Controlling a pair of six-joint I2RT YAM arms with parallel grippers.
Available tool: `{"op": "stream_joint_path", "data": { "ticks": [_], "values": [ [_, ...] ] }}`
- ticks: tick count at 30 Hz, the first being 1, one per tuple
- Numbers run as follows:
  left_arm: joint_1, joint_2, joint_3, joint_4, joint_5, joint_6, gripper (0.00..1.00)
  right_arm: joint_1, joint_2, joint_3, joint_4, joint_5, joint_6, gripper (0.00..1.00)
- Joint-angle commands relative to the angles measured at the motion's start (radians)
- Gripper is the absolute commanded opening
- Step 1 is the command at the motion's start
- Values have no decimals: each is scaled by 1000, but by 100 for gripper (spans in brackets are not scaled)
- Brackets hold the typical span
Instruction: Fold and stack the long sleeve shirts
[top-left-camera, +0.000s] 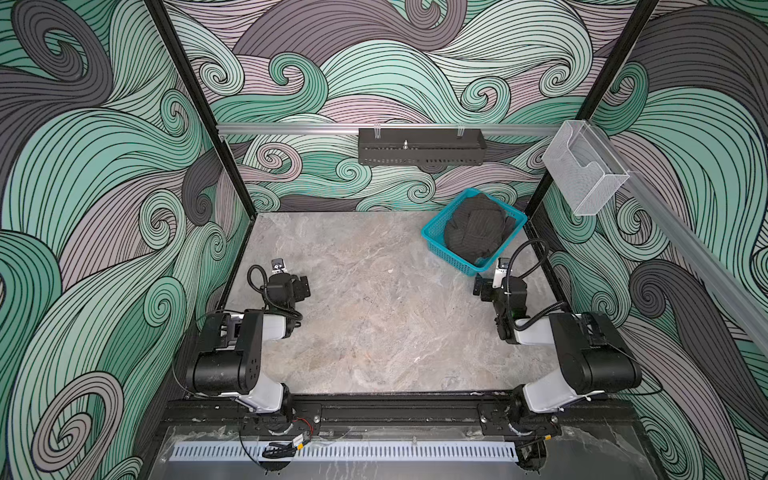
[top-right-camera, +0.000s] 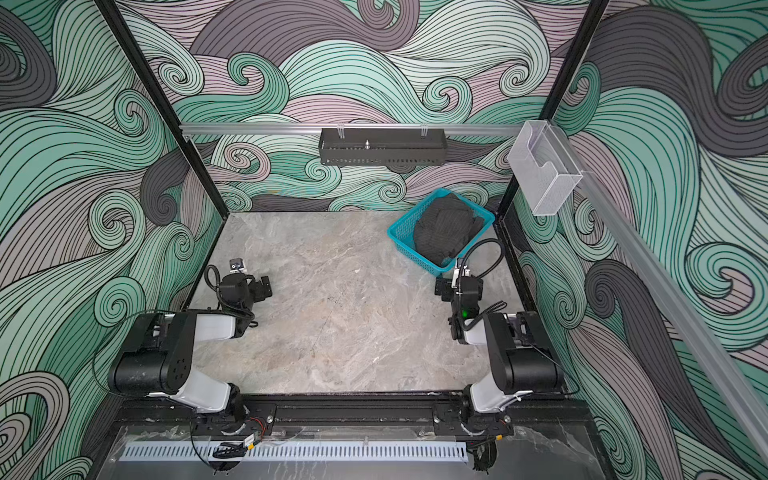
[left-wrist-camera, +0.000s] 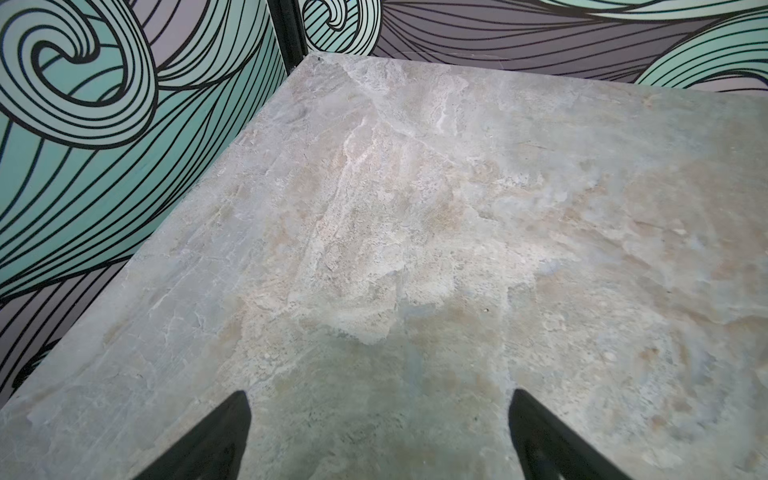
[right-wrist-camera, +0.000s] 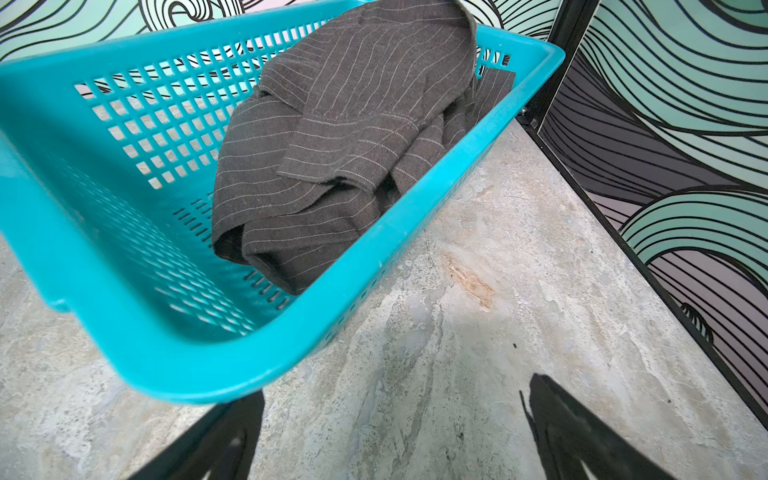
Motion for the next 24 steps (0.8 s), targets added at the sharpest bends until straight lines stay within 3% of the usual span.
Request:
{"op": "stream_joint_path", "data": {
  "ticks": [1,24],
  "values": [
    [-12,-13,24,13,-12,5,99,-6,-15,12,11,-9,5,99],
    [-11,-10,29,7,-14,5,99,-9,-13,15,7,-12,8,99]
  ]
}}
